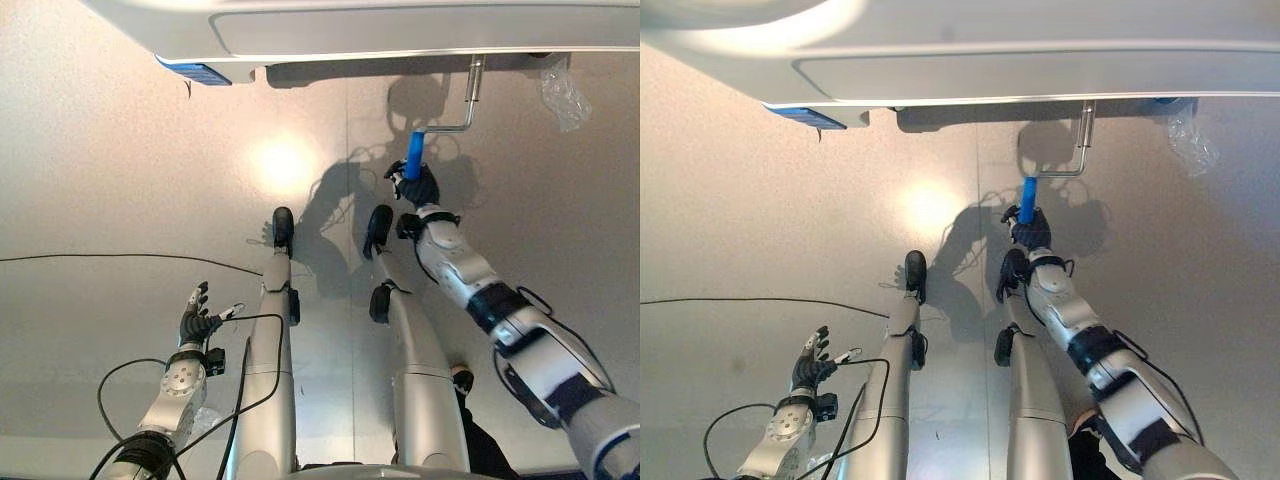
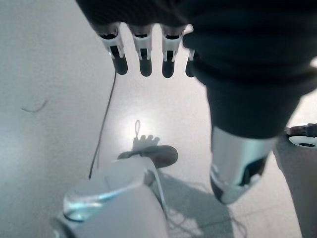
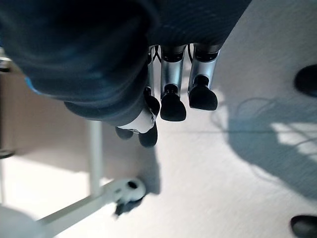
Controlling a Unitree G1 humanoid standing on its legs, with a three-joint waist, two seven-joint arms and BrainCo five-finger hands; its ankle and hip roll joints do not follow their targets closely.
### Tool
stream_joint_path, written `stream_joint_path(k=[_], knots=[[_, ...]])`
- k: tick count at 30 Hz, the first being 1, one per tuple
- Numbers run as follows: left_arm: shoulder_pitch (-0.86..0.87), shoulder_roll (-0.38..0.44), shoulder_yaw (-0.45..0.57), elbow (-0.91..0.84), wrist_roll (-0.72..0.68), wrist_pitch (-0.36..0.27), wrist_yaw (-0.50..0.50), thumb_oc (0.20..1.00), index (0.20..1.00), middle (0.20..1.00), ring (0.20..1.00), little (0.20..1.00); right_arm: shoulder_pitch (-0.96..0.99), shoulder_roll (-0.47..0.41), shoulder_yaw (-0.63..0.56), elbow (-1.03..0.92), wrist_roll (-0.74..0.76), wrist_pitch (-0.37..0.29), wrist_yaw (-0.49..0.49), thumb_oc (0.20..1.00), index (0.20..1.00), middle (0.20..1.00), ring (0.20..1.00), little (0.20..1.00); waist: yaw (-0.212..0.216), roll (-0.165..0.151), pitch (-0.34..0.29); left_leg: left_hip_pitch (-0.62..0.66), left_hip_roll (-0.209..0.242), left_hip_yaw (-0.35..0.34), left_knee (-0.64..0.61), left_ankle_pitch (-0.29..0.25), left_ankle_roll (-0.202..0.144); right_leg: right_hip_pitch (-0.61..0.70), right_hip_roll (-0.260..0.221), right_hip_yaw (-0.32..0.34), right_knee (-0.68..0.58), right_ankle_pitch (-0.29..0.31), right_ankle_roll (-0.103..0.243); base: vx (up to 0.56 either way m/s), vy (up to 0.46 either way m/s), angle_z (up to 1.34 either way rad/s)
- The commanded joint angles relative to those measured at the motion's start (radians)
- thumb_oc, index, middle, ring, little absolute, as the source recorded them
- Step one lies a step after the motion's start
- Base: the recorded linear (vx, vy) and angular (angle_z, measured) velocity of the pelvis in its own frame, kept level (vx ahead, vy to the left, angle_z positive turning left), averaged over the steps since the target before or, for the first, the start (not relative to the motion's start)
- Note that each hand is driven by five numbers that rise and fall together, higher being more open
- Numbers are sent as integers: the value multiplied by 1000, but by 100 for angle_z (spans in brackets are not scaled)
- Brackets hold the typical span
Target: Raise the hospital bed
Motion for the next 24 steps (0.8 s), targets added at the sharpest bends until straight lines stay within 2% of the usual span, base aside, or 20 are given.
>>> stream_joint_path(k=[1, 2, 3, 5, 6, 7, 8, 9, 11, 14, 18, 19, 24], knots=[[18, 41, -47, -32, -22, -9, 19, 1000, 1000, 1000, 1000, 1000, -234, 142, 30, -27, -78, -36, 36, 200, 200, 200, 200, 200, 58, 23, -19, 21, -97, 10, -19, -18, 46, 43, -58, -22, 56, -45, 126, 16, 0, 9], [18, 41, -47, -32, -22, -9, 19, 1000, 1000, 1000, 1000, 1000, -234, 142, 30, -26, -78, -36, 36, 200, 200, 200, 200, 200, 58, 23, -19, 21, -97, 10, -19, -18, 46, 43, -58, -22, 56, -45, 126, 27, 24, 7], [15, 38, -60, -38, -24, -18, 20, 1000, 1000, 1000, 1000, 1000, -281, 166, -18, 101, -61, -32, 19, 200, 200, 200, 200, 200, 72, 40, -19, 17, -102, 5, -18, -22, 49, 39, -60, -21, 58, -51, 125, 35, 34, 6], [7, 33, -71, -32, -23, -19, 20, 1000, 1000, 1000, 1000, 1000, -302, 170, -57, 175, -35, -33, 13, 200, 200, 200, 200, 200, 80, 50, -19, 12, -106, 3, -16, -23, 51, 35, -61, -19, 62, -54, 125, -6, 40, 3], [1, 34, -69, -33, -23, -19, 20, 1000, 1000, 1000, 1000, 1000, -310, 168, -58, 176, -35, -34, 14, 200, 200, 200, 200, 200, 79, 50, -19, -13, -108, 6, -18, 9, 55, 15, -63, -27, 53, -25, 116, 20, 33, 3], [-1, 27, -84, -21, -20, -16, 21, 1000, 1000, 1000, 1000, 1000, -321, 161, -96, 267, -13, -30, 9, 200, 200, 200, 200, 200, 88, 62, -19, 4, -110, 1, -10, -26, 54, 28, -63, -16, 68, -59, 125, -48, 34, 6], [-7, 28, -82, -22, -19, -17, 21, 1000, 1000, 1000, 1000, 1000, -329, 159, -97, 268, -12, -31, 11, 200, 200, 200, 200, 200, 88, 62, -19, -21, -112, 3, -12, 5, 58, 8, -65, -25, 59, -30, 116, 22, 34, 10], [-14, 24, -92, -25, -17, -18, 22, 1000, 1000, 1000, 1000, 1000, -346, 147, -129, 336, 3, -28, 14, 200, 200, 200, 200, 200, 95, 75, -19, -31, -115, 1, -5, 3, 59, 0, -66, -23, 65, -33, 116, -54, 37, 12], [-19, 25, -94, -25, -14, -19, 21, 1000, 1000, 1000, 1000, 1000, -353, 141, -142, 366, 12, -24, 16, 200, 200, 200, 200, 200, 98, 80, -19, -34, -117, 1, -4, 2, 59, -3, -67, -21, 65, -35, 116, 9, 24, 10], [-26, 24, -114, -40, -9, -26, 20, 1000, 1000, 1000, 1000, 1000, -367, 94, -189, 467, 36, -18, 15, 200, 200, 200, 200, 200, 114, 104, -19, -39, -121, 1, -7, 2, 60, -12, -70, -19, 70, -41, 117, 8, 14, 5], [-25, 24, -120, -50, -6, -28, 17, 1000, 1000, 1000, 1000, 1000, -366, 63, -208, 509, 42, -9, 13, 200, 200, 200, 200, 200, 119, 116, -19, -42, -124, 1, -7, 2, 61, -20, -72, -16, 76, -44, 117, 3, 5, 2], [-24, 22, -127, -53, -9, -28, 11, 1000, 1000, 1000, 1000, 1000, -366, 14, -230, 561, 31, 7, 10, 200, 200, 200, 200, 200, 124, 133, -19, -50, -126, 3, -8, 1, 61, -31, -76, -12, 81, -48, 119, 0, 0, 0], [-21, 21, -136, -65, -10, -29, 2, 1000, 1000, 1000, 1000, 1000, -352, -50, -254, 580, 38, 14, 8, 200, 200, 200, 200, 200, 124, 152, -19, -66, -129, 6, 1, -1, 62, -54, -78, -3, 98, -53, 118, -2, 10, 6]])
